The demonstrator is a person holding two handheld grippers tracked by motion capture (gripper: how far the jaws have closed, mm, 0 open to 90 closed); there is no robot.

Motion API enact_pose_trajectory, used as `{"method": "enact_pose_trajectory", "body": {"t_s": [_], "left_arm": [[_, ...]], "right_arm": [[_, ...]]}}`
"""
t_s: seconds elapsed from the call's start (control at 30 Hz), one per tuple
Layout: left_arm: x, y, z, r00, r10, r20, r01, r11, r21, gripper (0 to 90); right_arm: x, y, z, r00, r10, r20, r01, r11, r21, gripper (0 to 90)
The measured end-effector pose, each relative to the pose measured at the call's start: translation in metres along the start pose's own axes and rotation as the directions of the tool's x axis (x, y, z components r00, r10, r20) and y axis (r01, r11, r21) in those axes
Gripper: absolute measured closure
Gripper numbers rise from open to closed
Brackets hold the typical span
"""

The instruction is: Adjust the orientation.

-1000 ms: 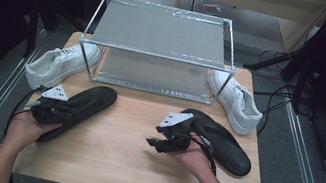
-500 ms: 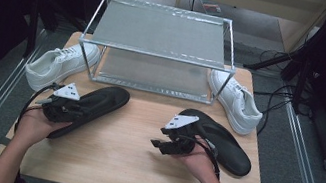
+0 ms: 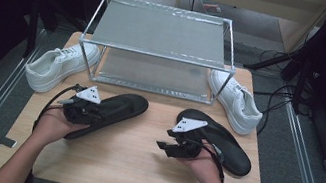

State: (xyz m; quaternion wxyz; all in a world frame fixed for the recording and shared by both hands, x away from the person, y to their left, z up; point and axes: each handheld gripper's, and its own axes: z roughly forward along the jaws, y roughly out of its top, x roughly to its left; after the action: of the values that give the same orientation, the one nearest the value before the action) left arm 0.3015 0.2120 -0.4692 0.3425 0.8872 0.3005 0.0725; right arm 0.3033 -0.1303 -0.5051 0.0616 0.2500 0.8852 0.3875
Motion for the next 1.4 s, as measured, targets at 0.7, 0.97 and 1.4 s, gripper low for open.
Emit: {"method": "enact_pose_trajectory", "body": {"t_s": [0.7, 0.97, 1.4], "left_arm": [[-0.031, 0.028, 0.043, 0.9945, 0.064, 0.083, -0.067, 0.9971, 0.034, 82.5], [-0.029, 0.024, 0.058, 0.9871, 0.018, 0.159, -0.029, 0.9976, 0.063, 81.0], [-0.020, 0.019, 0.038, 0.9866, -0.005, 0.163, 0.002, 0.9999, 0.016, 73.2]], "right_arm": [[-0.001, -0.012, -0.012, 0.9982, 0.045, 0.041, -0.044, 0.999, -0.018, 43.9], [0.000, -0.012, -0.010, 0.9986, 0.037, 0.037, -0.037, 0.999, -0.016, 44.0], [0.002, -0.010, -0.007, 0.9987, 0.035, 0.036, -0.034, 0.999, -0.015, 44.4]]}}
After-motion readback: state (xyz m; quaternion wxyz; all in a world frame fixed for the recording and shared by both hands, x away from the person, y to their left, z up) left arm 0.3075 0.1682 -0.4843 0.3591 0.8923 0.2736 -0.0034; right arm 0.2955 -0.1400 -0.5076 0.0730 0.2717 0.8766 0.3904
